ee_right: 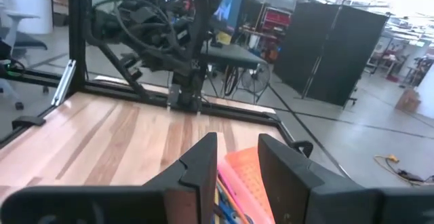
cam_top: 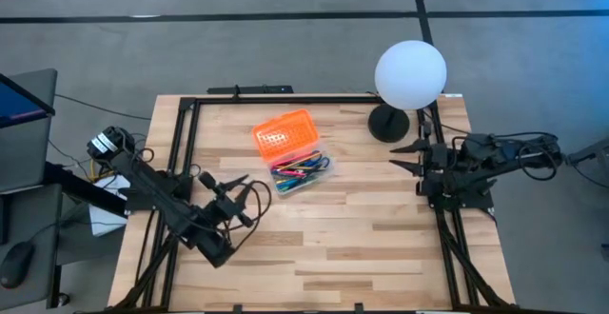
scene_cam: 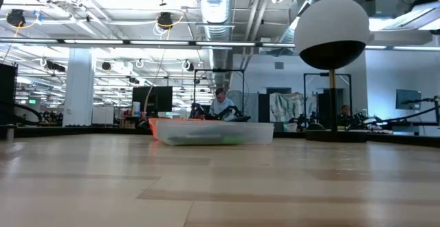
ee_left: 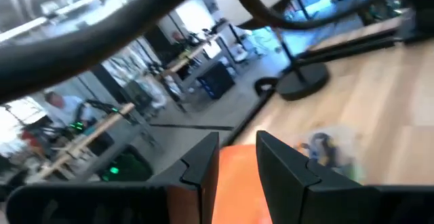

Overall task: Pick & place school supplies into a supply box
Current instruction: Close the supply box

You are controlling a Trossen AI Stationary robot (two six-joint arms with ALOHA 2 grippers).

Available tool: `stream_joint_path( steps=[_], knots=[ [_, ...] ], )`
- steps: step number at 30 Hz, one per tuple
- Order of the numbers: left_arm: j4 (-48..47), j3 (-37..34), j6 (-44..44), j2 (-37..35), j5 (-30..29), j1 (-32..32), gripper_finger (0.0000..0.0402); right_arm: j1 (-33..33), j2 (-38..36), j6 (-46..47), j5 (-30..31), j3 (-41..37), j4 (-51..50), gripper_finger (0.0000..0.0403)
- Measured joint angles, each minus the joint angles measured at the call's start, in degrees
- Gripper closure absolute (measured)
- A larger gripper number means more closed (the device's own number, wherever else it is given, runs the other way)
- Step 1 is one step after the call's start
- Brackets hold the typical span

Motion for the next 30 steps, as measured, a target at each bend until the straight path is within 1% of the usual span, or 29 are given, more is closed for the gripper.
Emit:
stream_joint_path(
  steps=[3, 6, 8, 11, 13, 15, 16, 17, 20, 22, 24, 26, 30],
  knots=[
    [12.1, 0.0, 11.8, 0.0, 4.0, 0.0, 0.0308, 0.0, 0.8, 0.0, 0.0, 0.0, 0.0, 0.0301],
    [26.0, 0.0, 26.5, 0.0, 12.3, 0.8, 0.0308, 0.0, 1.6, 0.0, 0.0, 0.0, 0.0, 0.0301],
    [34.7, 0.0, 37.3, 0.1, 20.6, 1.5, 0.0308, 0.0, 1.8, 0.0, 0.0, 0.0, 0.0, 0.0301],
    [47.7, 0.0, 53.2, 0.1, 34.6, 2.6, 0.0308, 0.0, 1.8, 0.0, 0.0, 0.0, 0.0, 0.0301],
    [54.0, 0.0, 63.2, 0.1, 44.5, 3.1, 0.0308, 0.0, 1.8, 0.0, -0.1, 0.0, 0.0, 0.0301],
    [58.5, 0.0, 72.1, 0.1, 51.7, 3.5, 0.0308, 0.0, 1.8, 0.0, -0.2, 0.0, 0.0, 0.0301],
    [60.5, 0.0, 76.1, 0.1, 53.7, 3.6, 0.0308, 0.0, 1.8, 0.0, -0.3, 0.0, 0.0, 0.0301],
    [62.2, 0.0, 80.2, 0.1, 54.6, 3.7, 0.0308, 0.0, 1.8, 0.0, -0.3, 0.0, 0.0, 0.0301],
    [67.6, 0.0, 90.4, 0.1, 52.7, 4.4, 0.0308, 0.0, 1.8, 0.0, -0.3, 0.0, 0.0, 0.0301],
    [71.1, 0.0, 95.9, -0.3, 51.7, 5.2, 0.0308, 0.0, 1.8, 0.0, -0.3, 0.0, 0.0, 0.0301],
    [73.7, 0.0, 99.0, -1.7, 53.3, 6.7, 0.0308, 0.0, 1.8, 0.0, -0.3, 0.0, 0.0, 0.0301],
    [75.0, 0.0, 99.4, -4.4, 58.4, 9.2, 0.0308, 0.0, 1.8, 0.0, -0.3, 0.0, 0.0, 0.0301],
    [72.4, 0.0, 95.2, -10.8, 72.3, 16.8, 0.0308, 0.0, 1.8, 0.0, -0.3, 0.0, 0.0, 0.0301]
  ],
)
